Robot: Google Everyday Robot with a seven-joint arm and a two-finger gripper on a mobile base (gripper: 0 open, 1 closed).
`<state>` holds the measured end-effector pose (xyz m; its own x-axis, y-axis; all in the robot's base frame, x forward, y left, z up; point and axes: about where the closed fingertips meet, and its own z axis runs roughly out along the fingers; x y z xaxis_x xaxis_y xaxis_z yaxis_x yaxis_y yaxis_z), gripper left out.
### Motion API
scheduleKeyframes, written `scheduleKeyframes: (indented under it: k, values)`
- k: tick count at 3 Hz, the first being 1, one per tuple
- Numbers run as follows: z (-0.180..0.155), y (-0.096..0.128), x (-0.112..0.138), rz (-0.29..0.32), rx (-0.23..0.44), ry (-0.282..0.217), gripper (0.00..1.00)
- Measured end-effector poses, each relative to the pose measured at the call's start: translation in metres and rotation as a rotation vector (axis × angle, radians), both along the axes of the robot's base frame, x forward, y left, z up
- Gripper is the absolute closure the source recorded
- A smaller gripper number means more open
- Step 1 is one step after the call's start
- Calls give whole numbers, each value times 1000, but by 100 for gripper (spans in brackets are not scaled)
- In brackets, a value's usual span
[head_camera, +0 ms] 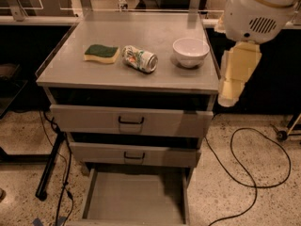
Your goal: Place sponge into bottom drawer
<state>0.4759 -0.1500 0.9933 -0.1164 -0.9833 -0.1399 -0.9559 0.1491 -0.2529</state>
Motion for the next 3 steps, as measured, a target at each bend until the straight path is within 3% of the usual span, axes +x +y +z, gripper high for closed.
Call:
scheduleKeyframes:
  k: [2, 3]
  values:
    - [2, 1, 2, -2, 11, -20, 0]
    - [5, 14, 31, -41, 21, -35, 0]
